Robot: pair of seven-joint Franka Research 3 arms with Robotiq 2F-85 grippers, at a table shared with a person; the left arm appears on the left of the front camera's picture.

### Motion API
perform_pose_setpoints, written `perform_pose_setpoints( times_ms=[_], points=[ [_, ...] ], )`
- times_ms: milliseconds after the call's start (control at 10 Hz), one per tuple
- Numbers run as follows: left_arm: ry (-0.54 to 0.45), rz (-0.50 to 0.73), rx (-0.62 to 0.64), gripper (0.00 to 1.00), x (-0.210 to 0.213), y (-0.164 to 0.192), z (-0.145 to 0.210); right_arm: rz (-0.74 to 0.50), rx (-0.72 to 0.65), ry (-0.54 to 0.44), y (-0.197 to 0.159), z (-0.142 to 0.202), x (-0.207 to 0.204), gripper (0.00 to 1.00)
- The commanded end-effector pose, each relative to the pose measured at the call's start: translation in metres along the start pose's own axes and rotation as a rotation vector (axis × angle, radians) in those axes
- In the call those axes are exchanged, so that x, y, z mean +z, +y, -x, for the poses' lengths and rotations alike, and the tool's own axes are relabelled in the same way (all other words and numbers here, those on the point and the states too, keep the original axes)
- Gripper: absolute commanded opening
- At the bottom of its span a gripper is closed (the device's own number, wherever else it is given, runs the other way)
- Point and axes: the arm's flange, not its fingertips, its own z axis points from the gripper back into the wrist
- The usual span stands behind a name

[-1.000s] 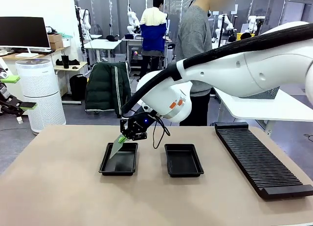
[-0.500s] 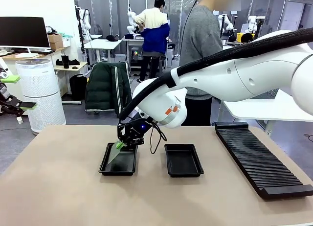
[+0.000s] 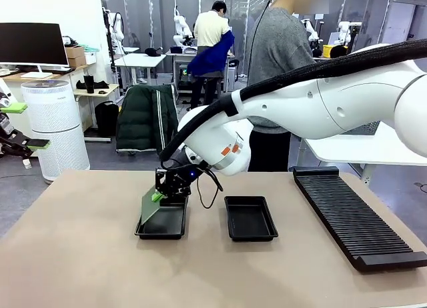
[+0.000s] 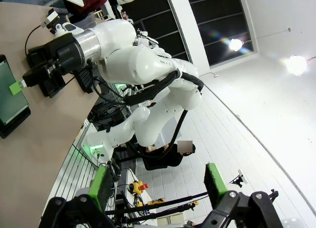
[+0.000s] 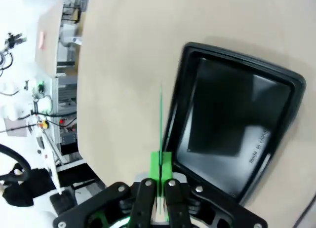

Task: Inspect and transfer BCBs to ESD trays.
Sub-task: Pick up the Blank PCB from the PCB Rack and place it in the left ESD tray.

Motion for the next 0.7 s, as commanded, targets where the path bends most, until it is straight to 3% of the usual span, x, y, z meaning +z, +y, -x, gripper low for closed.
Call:
perform_pose_setpoints(
  times_ms=[0,600],
  points=[
    [-0.003,-0.001,-0.002,1.0,0.0007,-0.0015,0.0003,0.036,-0.052,-0.002,0.0018,0.0037,0.0028,0.02],
    [-0.003,-0.001,-0.002,1.0,0.0007,-0.0015,0.0003,0.021,-0.037,0.002,-0.0019,0.0008,-0.0012,0.02]
  ],
)
